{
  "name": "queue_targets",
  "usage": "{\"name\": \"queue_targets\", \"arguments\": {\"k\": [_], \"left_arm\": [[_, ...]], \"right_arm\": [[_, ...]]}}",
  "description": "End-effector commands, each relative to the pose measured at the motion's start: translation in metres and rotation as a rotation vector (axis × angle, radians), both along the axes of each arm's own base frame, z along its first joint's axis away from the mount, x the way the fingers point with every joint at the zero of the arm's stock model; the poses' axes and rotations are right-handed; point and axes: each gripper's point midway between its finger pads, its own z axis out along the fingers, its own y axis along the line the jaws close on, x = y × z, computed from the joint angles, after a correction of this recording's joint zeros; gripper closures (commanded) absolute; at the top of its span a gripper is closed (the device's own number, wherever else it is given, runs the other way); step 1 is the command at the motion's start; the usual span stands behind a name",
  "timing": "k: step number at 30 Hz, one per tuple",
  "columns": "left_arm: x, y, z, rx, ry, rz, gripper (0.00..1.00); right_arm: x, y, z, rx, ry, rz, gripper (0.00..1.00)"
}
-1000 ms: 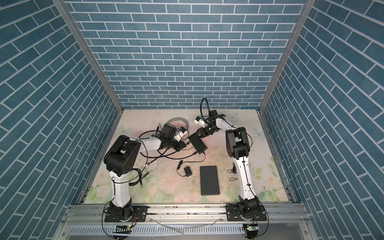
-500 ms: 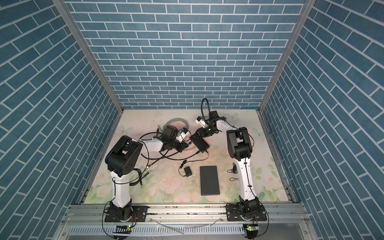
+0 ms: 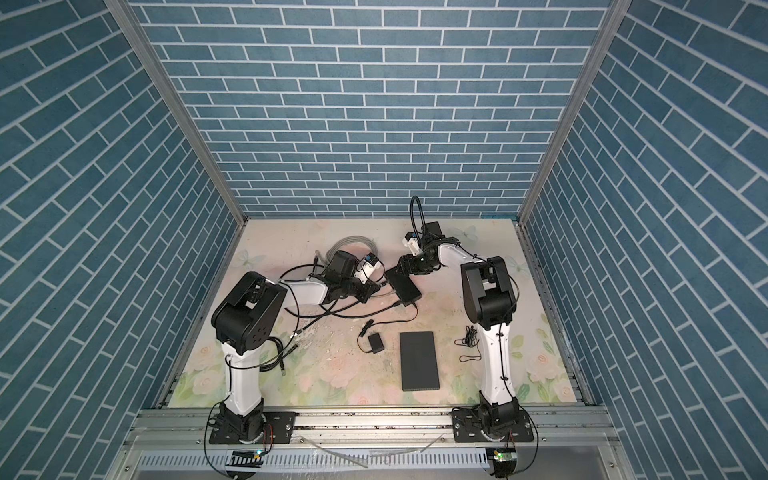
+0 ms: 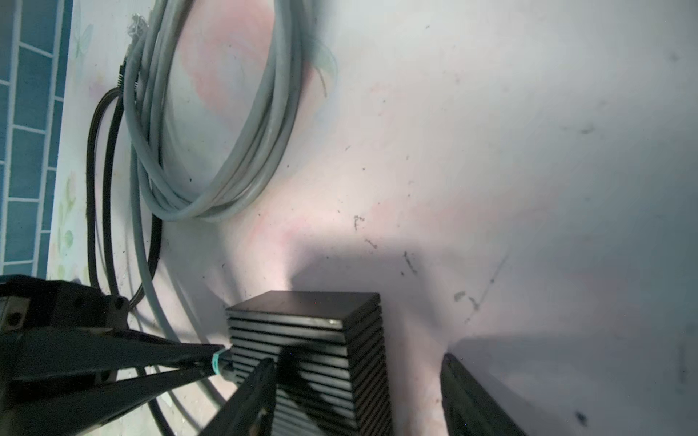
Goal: Insert the plug into the switch port
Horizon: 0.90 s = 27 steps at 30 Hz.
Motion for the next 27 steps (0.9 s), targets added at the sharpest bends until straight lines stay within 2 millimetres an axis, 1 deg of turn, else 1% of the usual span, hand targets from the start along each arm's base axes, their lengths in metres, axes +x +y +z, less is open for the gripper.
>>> {"name": "queue_targets", "arguments": {"k": [1,6,7,8,14,19,27], "left_arm": [[0.006,-0.007,0.003,-0.012,-0.016,-0.017,0.99],[0.008,-0.011,-0.001,-0.020,-0.005,-0.019,1.00],[0.010,-0.011,-0.002,-0.018,-0.003,-0.018,1.00],[0.010,-0.012,-0.003,-0.018,-0.001,-0.019,1.00],[0.015,-0.014,-0.006,-0.017,0.003,-0.014,1.00],[0.019,-0.012,-0.014,-0.007,0.005,0.011,1.00],[0.020,-0.015,-0.022,-0.022,0.024,0.022,1.00]], "right_arm": [[0.001,-0.003,0.018,0.005,-0.032,-0.032,0.35],[-0.012,0.008,0.011,0.050,0.027,0.014,0.39],[-0.017,0.011,-0.002,0.052,0.062,0.021,0.41],[-0.021,0.013,-0.007,0.057,0.083,0.029,0.42],[-0.048,0.023,-0.025,0.079,0.179,0.071,0.48],[-0.061,0.030,-0.030,0.135,0.252,0.089,0.51],[-0.083,0.046,-0.035,0.178,0.323,0.119,0.56]]}}
